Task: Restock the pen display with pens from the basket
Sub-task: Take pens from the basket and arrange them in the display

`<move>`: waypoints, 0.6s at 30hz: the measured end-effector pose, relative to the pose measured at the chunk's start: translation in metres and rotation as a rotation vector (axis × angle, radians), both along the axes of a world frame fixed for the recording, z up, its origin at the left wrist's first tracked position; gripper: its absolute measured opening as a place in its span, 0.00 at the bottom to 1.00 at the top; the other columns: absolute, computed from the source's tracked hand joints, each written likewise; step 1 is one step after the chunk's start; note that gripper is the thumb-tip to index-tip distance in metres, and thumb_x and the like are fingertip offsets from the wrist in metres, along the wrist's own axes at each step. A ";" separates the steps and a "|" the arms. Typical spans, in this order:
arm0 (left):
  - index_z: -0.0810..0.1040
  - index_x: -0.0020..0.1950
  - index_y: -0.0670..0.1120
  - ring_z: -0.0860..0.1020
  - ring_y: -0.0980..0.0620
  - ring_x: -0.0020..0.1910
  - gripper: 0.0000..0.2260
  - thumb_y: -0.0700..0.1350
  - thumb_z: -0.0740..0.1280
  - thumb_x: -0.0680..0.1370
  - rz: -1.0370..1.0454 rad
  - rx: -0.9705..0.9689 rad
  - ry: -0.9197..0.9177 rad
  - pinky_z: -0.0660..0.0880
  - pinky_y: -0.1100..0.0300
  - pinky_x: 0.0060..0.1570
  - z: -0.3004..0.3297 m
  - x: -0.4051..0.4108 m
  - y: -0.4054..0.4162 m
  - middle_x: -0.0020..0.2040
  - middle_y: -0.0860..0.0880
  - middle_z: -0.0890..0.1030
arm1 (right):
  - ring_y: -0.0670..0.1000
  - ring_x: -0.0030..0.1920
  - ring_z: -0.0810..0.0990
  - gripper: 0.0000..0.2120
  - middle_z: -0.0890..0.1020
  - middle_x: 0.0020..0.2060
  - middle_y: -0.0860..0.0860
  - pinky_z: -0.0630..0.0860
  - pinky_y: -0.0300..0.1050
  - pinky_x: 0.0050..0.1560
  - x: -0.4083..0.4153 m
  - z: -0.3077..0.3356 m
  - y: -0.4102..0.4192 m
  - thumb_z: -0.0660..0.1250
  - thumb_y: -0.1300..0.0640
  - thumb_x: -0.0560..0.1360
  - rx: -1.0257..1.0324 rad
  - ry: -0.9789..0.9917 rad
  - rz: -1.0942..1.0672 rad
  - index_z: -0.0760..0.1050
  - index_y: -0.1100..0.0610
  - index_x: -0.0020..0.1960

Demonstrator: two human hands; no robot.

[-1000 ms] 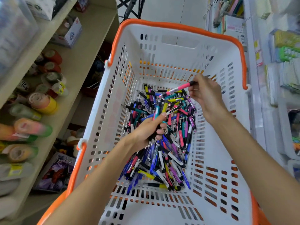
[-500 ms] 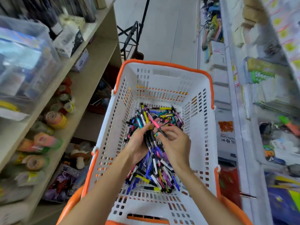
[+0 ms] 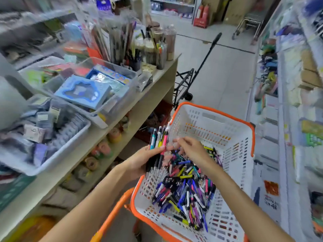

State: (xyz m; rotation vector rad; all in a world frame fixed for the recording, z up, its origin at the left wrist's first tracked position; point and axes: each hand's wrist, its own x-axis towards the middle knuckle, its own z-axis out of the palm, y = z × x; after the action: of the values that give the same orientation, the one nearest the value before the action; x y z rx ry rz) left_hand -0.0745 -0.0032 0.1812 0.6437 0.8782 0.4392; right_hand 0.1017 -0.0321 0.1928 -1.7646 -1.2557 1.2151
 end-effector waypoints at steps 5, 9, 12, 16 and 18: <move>0.79 0.54 0.39 0.83 0.51 0.38 0.08 0.39 0.64 0.78 0.063 0.037 0.015 0.81 0.60 0.38 0.037 -0.074 -0.010 0.48 0.44 0.84 | 0.45 0.27 0.64 0.17 0.67 0.26 0.46 0.61 0.37 0.30 -0.076 0.035 0.028 0.63 0.47 0.78 -0.059 0.211 0.225 0.70 0.53 0.33; 0.75 0.56 0.40 0.81 0.54 0.35 0.07 0.41 0.63 0.80 0.137 0.059 0.056 0.80 0.60 0.35 0.060 -0.146 -0.031 0.43 0.47 0.83 | 0.44 0.25 0.60 0.14 0.63 0.26 0.47 0.56 0.35 0.25 -0.153 0.048 0.031 0.64 0.53 0.78 -0.049 0.266 0.370 0.70 0.53 0.35; 0.73 0.59 0.41 0.79 0.54 0.36 0.10 0.43 0.63 0.81 0.242 0.063 0.075 0.79 0.61 0.33 0.071 -0.203 -0.058 0.43 0.48 0.82 | 0.43 0.25 0.60 0.15 0.64 0.27 0.47 0.56 0.34 0.27 -0.213 0.056 0.023 0.66 0.50 0.77 -0.049 0.255 0.505 0.77 0.52 0.33; 0.76 0.51 0.40 0.80 0.55 0.33 0.07 0.44 0.64 0.80 0.431 0.100 0.096 0.78 0.62 0.30 0.084 -0.282 -0.109 0.38 0.48 0.83 | 0.41 0.24 0.65 0.11 0.67 0.23 0.41 0.60 0.33 0.29 -0.306 0.078 -0.005 0.66 0.49 0.77 -0.048 0.194 0.642 0.79 0.51 0.37; 0.78 0.50 0.41 0.81 0.56 0.33 0.07 0.44 0.64 0.80 0.510 0.141 0.132 0.79 0.63 0.31 0.088 -0.315 -0.131 0.38 0.49 0.84 | 0.43 0.24 0.62 0.11 0.64 0.24 0.45 0.58 0.35 0.27 -0.348 0.086 -0.020 0.65 0.51 0.77 -0.051 0.207 0.663 0.75 0.54 0.38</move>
State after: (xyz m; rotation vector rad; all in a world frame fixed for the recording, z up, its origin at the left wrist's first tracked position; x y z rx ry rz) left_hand -0.3892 -0.1339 0.2690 0.5781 1.1477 0.9306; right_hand -0.2461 -0.0526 0.2787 -1.2335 -1.7583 1.7481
